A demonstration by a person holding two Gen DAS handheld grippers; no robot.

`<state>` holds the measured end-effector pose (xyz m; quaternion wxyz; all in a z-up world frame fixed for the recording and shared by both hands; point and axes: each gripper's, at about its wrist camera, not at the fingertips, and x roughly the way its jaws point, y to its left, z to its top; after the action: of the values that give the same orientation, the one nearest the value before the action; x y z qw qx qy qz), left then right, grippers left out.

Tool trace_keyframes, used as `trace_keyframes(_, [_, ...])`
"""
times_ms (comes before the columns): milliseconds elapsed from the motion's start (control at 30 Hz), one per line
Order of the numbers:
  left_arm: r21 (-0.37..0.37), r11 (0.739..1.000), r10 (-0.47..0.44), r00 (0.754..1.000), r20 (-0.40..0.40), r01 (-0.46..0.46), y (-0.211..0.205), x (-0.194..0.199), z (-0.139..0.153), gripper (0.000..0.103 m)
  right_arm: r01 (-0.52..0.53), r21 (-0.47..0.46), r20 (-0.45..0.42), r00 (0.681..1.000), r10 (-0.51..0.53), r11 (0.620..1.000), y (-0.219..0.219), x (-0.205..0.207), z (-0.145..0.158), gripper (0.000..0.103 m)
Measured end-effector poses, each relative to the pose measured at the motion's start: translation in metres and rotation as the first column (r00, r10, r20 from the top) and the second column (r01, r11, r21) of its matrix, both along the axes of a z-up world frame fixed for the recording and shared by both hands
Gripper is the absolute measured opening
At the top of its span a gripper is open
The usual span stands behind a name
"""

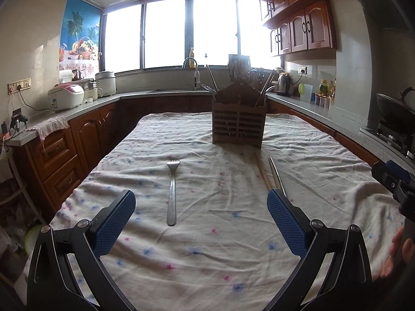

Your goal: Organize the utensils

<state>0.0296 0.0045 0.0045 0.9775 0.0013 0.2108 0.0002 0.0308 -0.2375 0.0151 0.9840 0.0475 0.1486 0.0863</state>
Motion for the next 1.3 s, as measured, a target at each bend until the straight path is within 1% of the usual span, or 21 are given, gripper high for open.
trace_keyframes(167, [0.000,1.000,0.007,1.000,0.002,-0.007,0.002,0.001,0.002,0.103,0.010,0.019,-0.013,1.000,-0.010,1.000,-0.007,0.002,-0.003,0.103])
trace_keyframes(367, [0.023,1.000,-0.009,1.000,0.010,0.009,-0.006,0.003,0.007,0.103,0.010,0.018,-0.007,1.000,-0.010,1.000,-0.008,0.001,-0.002,0.103])
trace_keyframes(733, [0.021,1.000,-0.022,1.000,0.001,0.022,-0.011,0.005,0.009,0.103,0.014,0.021,-0.004,1.000,-0.014,1.000,-0.011,0.002,-0.002,0.103])
trace_keyframes(1300, [0.014,0.999,-0.042,0.999,0.021,0.041,-0.014,0.004,0.017,0.103,-0.003,0.015,-0.002,1.000,0.003,1.000,-0.007,0.004,-0.001,0.103])
